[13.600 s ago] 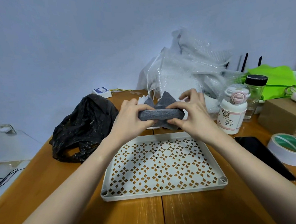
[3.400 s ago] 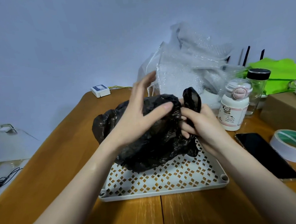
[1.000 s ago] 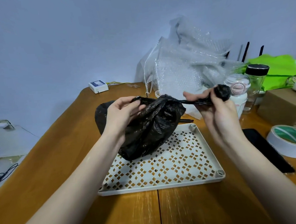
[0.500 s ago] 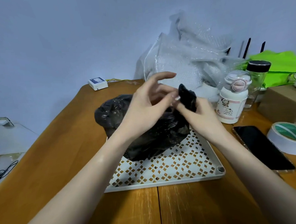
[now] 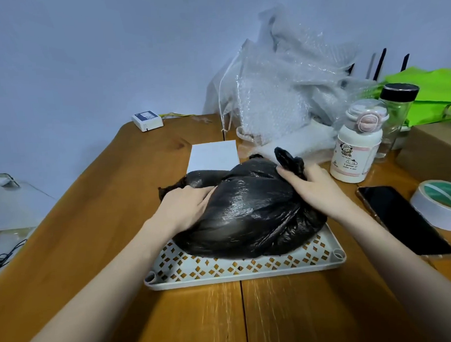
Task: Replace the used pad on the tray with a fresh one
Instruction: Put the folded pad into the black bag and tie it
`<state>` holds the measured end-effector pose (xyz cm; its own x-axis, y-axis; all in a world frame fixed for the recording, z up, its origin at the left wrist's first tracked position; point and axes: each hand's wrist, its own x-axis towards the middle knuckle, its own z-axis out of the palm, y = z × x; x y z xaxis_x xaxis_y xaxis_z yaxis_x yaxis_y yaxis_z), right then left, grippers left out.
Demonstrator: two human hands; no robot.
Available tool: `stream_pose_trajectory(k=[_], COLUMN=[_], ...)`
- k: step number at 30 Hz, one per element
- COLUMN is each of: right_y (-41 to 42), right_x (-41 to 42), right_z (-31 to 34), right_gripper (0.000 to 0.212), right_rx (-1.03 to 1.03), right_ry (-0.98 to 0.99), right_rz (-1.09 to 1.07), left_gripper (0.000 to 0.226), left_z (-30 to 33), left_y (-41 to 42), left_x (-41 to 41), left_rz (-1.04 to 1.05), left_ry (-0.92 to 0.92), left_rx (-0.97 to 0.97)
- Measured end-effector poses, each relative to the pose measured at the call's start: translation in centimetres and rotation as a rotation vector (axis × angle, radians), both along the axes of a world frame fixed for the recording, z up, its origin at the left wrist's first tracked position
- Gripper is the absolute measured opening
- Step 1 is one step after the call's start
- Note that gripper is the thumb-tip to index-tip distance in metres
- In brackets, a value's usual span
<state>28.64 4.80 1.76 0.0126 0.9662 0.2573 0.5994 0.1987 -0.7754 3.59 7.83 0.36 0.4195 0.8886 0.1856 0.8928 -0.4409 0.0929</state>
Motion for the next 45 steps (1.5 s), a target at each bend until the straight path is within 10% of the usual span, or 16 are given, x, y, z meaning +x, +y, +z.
stream_pose_trajectory(k=[10, 18, 39, 45], right_y=[1.4, 2.5, 1.7, -0.6], right_x=[1.5, 1.4, 2.6, -1.2], right_z=[-3.2, -4.3, -3.9, 1.7], right_gripper=[0.040, 0.024, 0.018, 0.056], right_rx=[-0.096, -0.072, -0.088, 0.414], right_ry=[-0.248, -0.422, 0.210, -0.082], right_rz=[-0.179, -0.225, -0.391, -0.415], left_gripper=[0.054, 0.103, 0.110, 0.117], left_z=[-3.9, -5.7, -6.7, -6.5], left_y=[1.7, 2.5, 2.3, 2.1], left_x=[0.7, -0.2, 0.7, 0.6], left_rz=[0.033, -0.021, 0.069, 0.055], left_ry=[0.114, 0.033, 0.067, 0.125], left_rx=[0.353, -0.008, -0.029, -0.054])
